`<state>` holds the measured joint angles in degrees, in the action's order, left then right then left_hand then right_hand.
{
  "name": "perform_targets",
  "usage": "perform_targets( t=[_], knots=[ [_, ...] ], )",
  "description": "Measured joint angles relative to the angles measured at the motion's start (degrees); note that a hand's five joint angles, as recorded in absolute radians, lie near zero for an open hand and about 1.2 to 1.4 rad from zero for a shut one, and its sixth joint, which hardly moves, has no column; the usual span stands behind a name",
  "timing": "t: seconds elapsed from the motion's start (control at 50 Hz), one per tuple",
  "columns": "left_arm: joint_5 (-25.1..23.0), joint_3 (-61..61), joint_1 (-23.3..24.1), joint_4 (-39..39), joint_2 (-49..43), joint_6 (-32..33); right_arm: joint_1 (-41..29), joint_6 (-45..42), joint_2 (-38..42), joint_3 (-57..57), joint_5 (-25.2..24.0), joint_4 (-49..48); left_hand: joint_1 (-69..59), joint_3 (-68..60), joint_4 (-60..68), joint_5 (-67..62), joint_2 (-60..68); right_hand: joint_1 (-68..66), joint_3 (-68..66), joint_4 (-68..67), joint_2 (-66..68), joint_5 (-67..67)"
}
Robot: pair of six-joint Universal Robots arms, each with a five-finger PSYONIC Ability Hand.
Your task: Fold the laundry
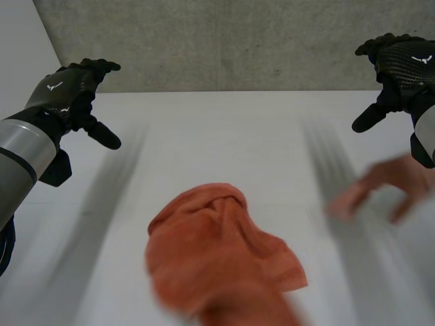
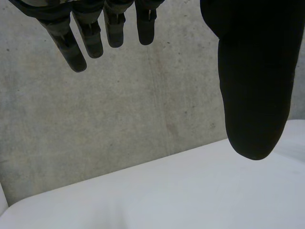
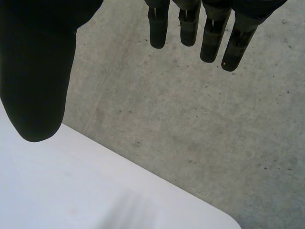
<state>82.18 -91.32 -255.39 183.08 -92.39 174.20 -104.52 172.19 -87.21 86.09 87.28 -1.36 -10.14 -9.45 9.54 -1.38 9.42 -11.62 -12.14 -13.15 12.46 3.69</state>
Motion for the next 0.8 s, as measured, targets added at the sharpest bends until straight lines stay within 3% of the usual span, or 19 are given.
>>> perform_targets(
  t=[0.32,0.46,0.62,0.72,0.8],
  knots=[
    [-0.2,0.2,0.4,0.0,-1.7,0.5,-1.6,-1.0,2.0,-0.4,-1.3,0.4,0.0,0.0,0.0,0.0,0.0,0.0,0.0,0.0,0.1,0.0],
    [-2.0,1.4,1.6,-1.6,-3.9,2.4,-4.9,-8.6,5.2,-1.1,-7.1,7.2,-0.2,-1.0,0.9,0.0,1.1,0.0,0.0,0.0,0.1,0.0],
    [-5.3,3.1,6.1,-12.4,-7.6,9.9,-11.1,-14.0,11.5,-1.5,-12.0,15.8,-1.7,-2.4,2.3,0.0,2.4,0.0,0.0,0.0,0.1,0.0],
    [-5.4,2.9,8.3,-17.8,-9.9,11.5,-12.9,-11.6,15.6,-1.3,-13.0,15.1,-1.7,-2.6,2.5,0.0,2.7,0.0,0.0,0.0,0.1,0.0],
    [-5.0,0.2,8.6,-18.8,-11.6,10.0,-14.6,-3.2,21.6,-1.4,-15.3,9.8,-2.2,-2.8,2.8,-0.8,2.9,0.0,0.0,0.0,0.1,0.0]
  ],
)
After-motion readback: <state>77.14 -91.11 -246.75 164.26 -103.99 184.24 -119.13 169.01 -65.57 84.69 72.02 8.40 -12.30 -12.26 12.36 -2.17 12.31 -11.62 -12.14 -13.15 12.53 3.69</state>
